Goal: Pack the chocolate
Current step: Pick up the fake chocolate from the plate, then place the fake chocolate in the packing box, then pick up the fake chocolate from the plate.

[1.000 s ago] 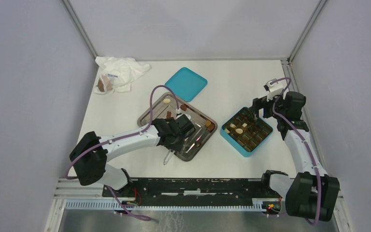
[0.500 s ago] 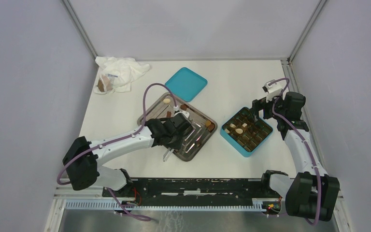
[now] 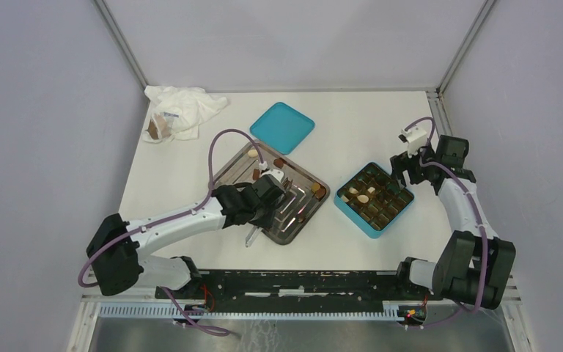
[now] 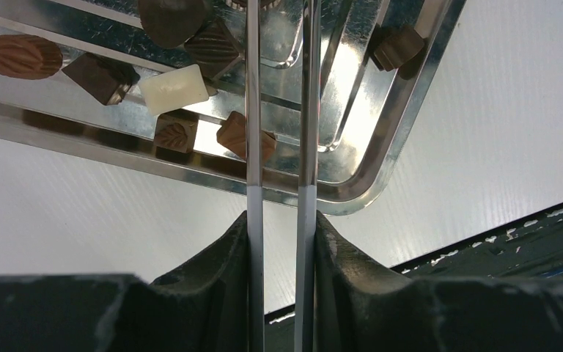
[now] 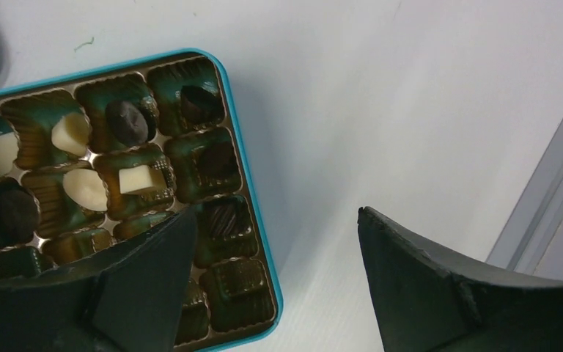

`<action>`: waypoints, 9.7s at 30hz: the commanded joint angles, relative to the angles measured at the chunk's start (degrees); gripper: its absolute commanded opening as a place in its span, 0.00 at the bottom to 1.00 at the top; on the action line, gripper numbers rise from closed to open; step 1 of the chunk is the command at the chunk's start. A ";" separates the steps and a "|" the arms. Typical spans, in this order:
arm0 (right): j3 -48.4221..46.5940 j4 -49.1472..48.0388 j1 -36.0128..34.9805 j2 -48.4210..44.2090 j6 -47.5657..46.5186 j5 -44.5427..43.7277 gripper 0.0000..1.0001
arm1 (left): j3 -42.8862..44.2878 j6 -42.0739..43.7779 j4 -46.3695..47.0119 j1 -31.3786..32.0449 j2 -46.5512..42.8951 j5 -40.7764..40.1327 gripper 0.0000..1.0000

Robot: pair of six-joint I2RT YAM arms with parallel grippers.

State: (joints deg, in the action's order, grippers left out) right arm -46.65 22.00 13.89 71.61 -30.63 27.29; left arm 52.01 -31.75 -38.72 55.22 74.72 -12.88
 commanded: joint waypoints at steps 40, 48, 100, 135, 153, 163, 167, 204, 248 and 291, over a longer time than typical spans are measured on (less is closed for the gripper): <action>0.63 3.21 -0.54 0.54 -17.78 1.97 0.00 | -5.60 5.21 17.10 -0.33 -13.57 13.88 0.02; 6.35 -2.21 -3.93 -10.67 -19.38 2.42 0.00 | -6.31 7.44 23.36 1.10 -12.93 17.37 0.02; 9.16 -6.17 -6.65 -14.15 -15.39 -2.16 0.03 | 4.76 15.63 36.92 14.30 10.66 10.07 0.02; 7.01 -4.14 -7.03 -7.19 -13.49 -6.72 0.14 | 12.30 16.00 29.89 15.15 19.89 9.57 0.19; 6.75 -3.89 -7.41 -6.16 -13.38 -7.07 0.26 | 14.35 15.78 28.36 15.77 21.69 8.89 0.35; 6.66 -3.73 -7.40 -6.50 -13.31 -7.07 0.32 | 15.69 15.70 26.84 15.73 22.89 8.10 0.39; 6.66 -3.81 -7.39 -6.66 -13.31 -7.06 0.35 | 16.51 15.62 26.04 15.85 23.45 7.36 0.42; 7.28 -2.53 -7.47 -10.79 -12.70 -0.24 0.55 | 3.43 11.69 4.91 -8.55 -4.39 1.71 0.41; 7.19 -1.92 -7.92 -9.68 -13.14 -0.39 0.56 | 3.63 14.07 -1.35 -21.99 6.05 2.96 0.43; 3.68 -0.21 -4.75 1.59 -8.95 -7.62 0.47 | -0.42 14.72 5.82 -21.87 -13.36 16.52 0.02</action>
State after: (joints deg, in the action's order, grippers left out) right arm -40.14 21.21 9.06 71.18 -39.48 21.02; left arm 52.10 -18.52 -38.17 33.45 63.94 -2.26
